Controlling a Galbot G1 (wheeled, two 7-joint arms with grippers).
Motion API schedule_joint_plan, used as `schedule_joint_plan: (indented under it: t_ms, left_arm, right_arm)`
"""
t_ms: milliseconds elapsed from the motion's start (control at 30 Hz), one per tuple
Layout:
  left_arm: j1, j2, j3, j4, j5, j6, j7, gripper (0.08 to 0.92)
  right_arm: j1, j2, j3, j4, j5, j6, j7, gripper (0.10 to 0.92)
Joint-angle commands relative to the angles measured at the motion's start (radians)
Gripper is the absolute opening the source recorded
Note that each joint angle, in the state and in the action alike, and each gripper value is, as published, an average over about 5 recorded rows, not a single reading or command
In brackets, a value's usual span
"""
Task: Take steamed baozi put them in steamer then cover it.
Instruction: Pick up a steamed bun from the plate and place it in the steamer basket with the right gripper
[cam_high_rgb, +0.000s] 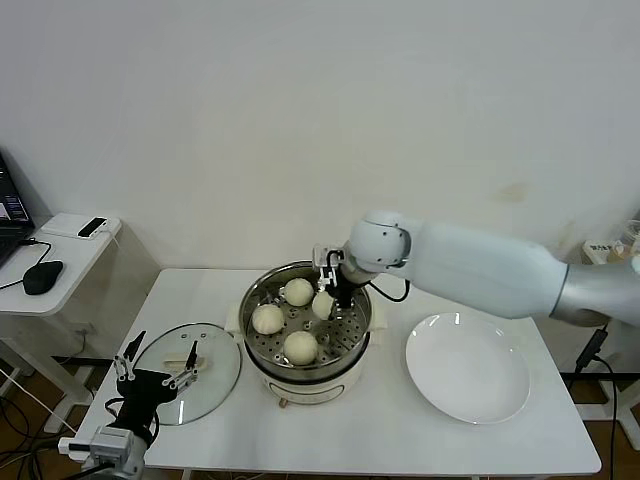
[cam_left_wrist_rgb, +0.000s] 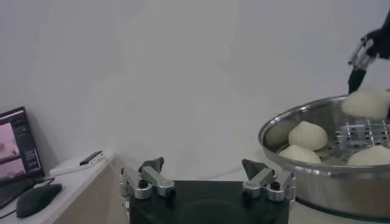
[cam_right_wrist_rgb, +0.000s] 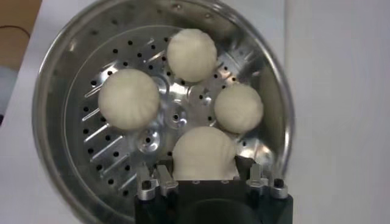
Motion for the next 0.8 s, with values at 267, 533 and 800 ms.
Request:
schedule_joint_plan:
  t_ms: [267,533,800]
  left_arm:
    - [-0.003,-0.002,-0.001,0.008,-0.002,-0.001,0.001,0.823]
    - [-0.004,-0.005,0.003,0.007,-0.001,-0.001,0.0,0.823]
    - [-0.005,-0.004,0.003,0.005,-0.001,-0.001,0.0,0.823]
  right_arm:
    - [-0.045,0.069,-0.021,-0.067,-0.046,-0.018,0.017,0.636]
    - [-0.034,0.04,-0.014,-0.035,-0.033,-0.018,0.015,0.677]
    - [-0.001,-0.034,0.016,0.04,-0.023,-0.018,0.0,0.819]
